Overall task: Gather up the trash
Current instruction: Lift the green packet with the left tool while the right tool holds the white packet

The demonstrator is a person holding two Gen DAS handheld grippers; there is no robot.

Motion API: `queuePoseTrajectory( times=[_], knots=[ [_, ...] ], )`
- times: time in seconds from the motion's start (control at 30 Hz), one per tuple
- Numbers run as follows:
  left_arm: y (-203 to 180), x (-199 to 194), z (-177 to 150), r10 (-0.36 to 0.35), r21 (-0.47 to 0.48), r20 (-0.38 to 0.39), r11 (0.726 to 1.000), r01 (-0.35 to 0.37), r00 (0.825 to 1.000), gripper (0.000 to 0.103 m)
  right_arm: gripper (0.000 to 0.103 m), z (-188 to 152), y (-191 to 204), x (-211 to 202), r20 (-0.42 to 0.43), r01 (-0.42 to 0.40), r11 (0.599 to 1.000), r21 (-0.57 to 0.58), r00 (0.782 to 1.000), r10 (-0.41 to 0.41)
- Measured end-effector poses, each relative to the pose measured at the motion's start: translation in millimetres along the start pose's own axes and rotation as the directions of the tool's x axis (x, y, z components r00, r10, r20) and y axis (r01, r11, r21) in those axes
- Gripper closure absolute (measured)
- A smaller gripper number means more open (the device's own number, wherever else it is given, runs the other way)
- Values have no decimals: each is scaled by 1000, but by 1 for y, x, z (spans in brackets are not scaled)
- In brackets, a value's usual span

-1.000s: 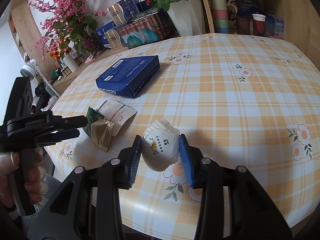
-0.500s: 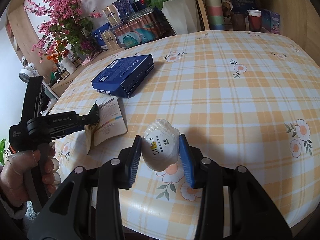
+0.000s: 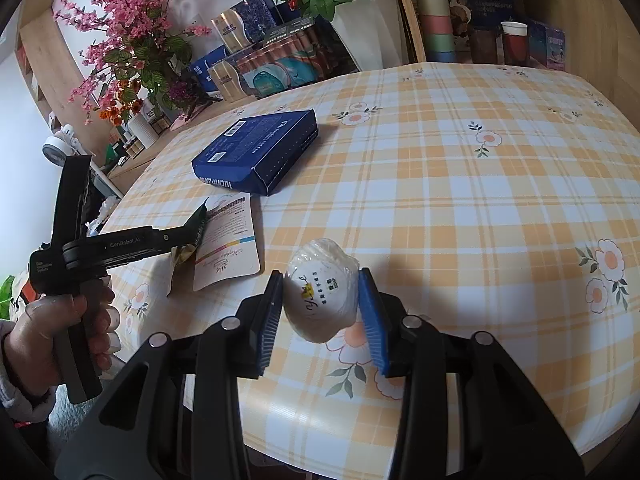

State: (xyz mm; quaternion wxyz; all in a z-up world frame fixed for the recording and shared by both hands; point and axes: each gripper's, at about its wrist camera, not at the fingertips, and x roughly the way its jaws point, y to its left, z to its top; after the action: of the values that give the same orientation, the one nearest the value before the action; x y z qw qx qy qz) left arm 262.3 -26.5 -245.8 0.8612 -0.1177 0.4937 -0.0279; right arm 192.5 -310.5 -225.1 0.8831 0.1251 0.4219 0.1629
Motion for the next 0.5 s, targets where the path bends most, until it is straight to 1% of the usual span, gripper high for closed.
queuePoseTrajectory(
  times=[0.1, 0.2, 0.37, 0.43, 0.5],
  knots=[
    [1, 0, 0, -1, -9, 0, 1000, 1, 1000, 45, 63, -1, -2, 2, -5, 1, 1000, 8, 1000, -1],
    [-1, 1, 0, -27, -21, -11, 999, 26, 1000, 45, 63, -3, -1, 4, -9, -3, 1000, 13, 1000, 4],
    [-13, 5, -1, -11, 28, 5, 1000, 10, 1000, 45, 63, -4, 1, 6, -12, -10, 1000, 11, 1000, 10],
    [-14, 6, 1, -12, 33, 14, 999, 12, 1000, 45, 63, -4, 1, 6, -12, -11, 1000, 11, 1000, 11],
    [-11, 6, 2, -15, 33, 18, 999, 14, 1000, 60, 63, -4, 1, 5, -12, -11, 1000, 10, 1000, 11]
  ],
)
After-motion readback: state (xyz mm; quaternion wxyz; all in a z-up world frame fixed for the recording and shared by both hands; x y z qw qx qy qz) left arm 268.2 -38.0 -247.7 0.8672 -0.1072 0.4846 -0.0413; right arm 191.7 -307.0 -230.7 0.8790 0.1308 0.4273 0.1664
